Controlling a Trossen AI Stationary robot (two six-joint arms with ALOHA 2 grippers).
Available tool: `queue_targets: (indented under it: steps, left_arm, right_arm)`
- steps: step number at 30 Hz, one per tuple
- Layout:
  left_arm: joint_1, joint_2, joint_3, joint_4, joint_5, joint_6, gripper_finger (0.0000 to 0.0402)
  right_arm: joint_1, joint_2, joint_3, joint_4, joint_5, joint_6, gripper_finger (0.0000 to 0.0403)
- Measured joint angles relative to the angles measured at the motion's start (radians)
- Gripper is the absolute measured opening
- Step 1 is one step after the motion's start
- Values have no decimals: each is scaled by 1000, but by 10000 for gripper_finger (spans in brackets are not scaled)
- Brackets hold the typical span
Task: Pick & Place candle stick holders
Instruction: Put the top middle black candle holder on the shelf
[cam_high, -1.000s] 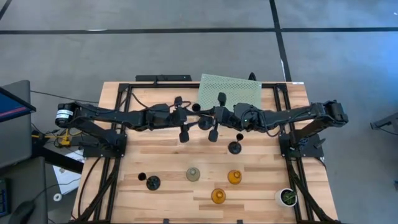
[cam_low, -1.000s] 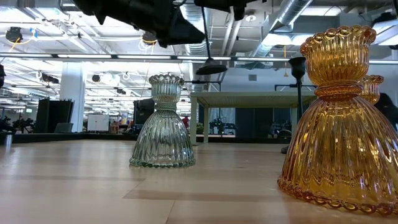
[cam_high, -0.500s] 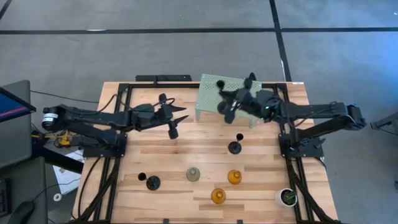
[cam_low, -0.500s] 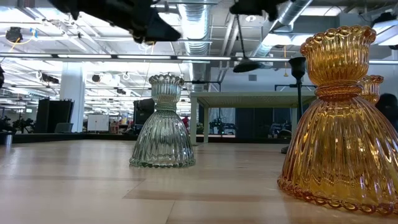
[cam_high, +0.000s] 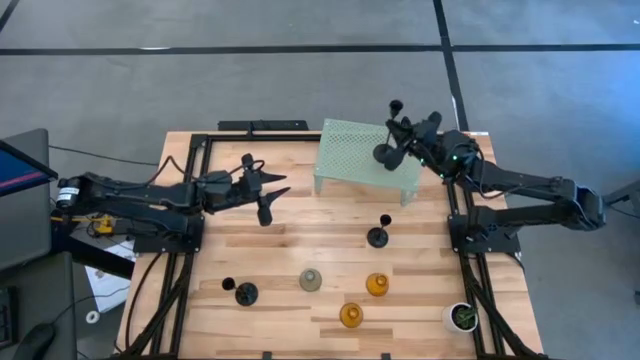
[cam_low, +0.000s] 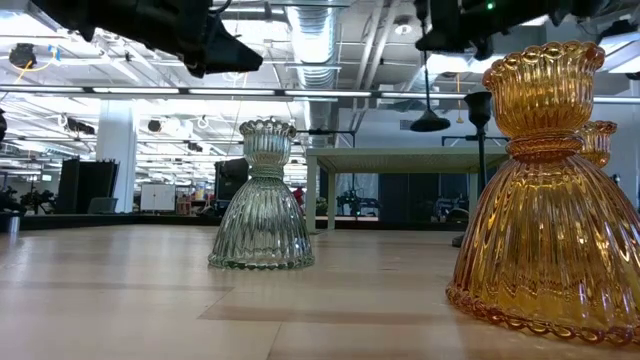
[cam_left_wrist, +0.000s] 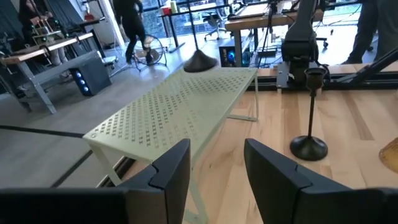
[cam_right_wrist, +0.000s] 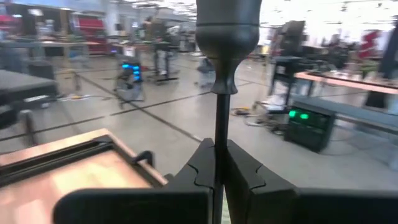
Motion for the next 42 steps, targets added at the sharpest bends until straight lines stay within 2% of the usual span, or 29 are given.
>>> queue_targets:
  steps: [9,17,25,33,42]
  left_arm:
    - [0,4,-11,0,0,-33,152]
    - [0,4,-11,-1,0,-33,152]
    - [0,4,-11,-1,0,-33,152]
    - [0,4,-11,-1,0,-33,152]
    - [0,5,-11,-1,0,-33,152]
  right_arm:
    - [-195,5,-41,17,-8,91,0]
    - [-295,64,-41,29,-33,137,0]
    - [-350,121,-39,48,-30,143,0]
    - [-358,121,-39,40,-42,140,1]
    - [-358,122,-42,-38,-53,131,65]
